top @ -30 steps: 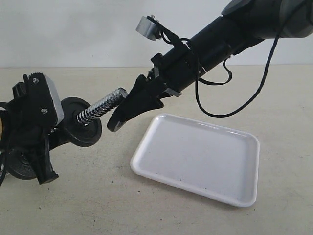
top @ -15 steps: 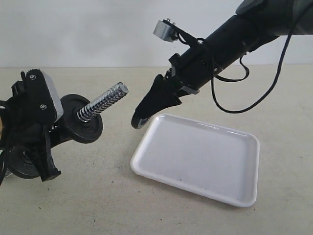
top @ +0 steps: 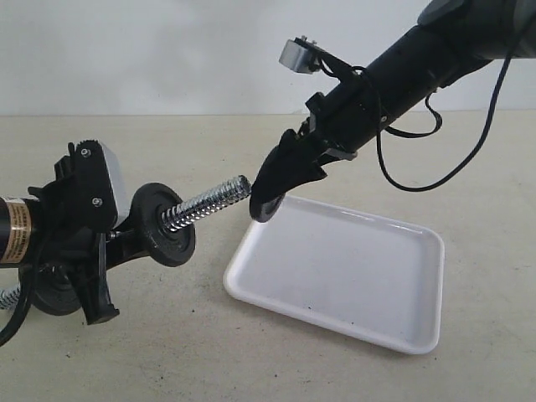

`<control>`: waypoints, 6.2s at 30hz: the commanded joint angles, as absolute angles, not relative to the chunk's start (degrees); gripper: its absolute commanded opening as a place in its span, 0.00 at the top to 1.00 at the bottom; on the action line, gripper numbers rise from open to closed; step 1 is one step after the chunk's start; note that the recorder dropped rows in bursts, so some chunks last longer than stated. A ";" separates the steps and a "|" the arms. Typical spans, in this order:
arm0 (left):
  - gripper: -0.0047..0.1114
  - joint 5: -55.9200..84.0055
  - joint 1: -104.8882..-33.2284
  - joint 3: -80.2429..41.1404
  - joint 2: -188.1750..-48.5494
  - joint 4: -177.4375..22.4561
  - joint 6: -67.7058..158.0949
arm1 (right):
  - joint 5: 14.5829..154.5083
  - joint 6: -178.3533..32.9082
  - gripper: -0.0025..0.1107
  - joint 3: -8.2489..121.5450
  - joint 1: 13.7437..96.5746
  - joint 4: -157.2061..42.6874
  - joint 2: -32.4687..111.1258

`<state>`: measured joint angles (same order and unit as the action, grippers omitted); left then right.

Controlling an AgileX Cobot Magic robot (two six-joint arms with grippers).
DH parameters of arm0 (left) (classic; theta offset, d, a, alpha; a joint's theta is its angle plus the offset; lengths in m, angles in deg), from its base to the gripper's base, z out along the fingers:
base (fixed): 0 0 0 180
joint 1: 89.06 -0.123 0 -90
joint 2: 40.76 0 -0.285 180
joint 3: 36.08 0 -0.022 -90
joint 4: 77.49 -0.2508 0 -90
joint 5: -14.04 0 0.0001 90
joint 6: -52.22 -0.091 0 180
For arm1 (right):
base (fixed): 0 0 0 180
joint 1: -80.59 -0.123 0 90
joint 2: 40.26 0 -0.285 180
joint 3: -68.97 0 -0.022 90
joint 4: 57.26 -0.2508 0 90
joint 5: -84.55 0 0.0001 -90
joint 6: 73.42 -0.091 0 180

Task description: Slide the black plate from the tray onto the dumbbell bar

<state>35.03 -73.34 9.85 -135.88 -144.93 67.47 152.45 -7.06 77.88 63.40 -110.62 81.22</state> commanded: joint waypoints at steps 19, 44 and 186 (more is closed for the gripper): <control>0.92 66.48 -73.14 8.33 -135.21 -139.27 67.06 | 154.51 -7.60 0.97 78.37 63.44 -116.46 80.20; 0.92 62.34 -73.14 8.20 -136.97 -130.73 62.28 | 154.51 -19.38 0.97 78.37 63.22 -120.84 80.20; 0.92 84.01 -73.01 3.79 -133.43 -147.22 78.15 | 154.51 -9.50 0.97 78.37 63.33 -123.85 80.20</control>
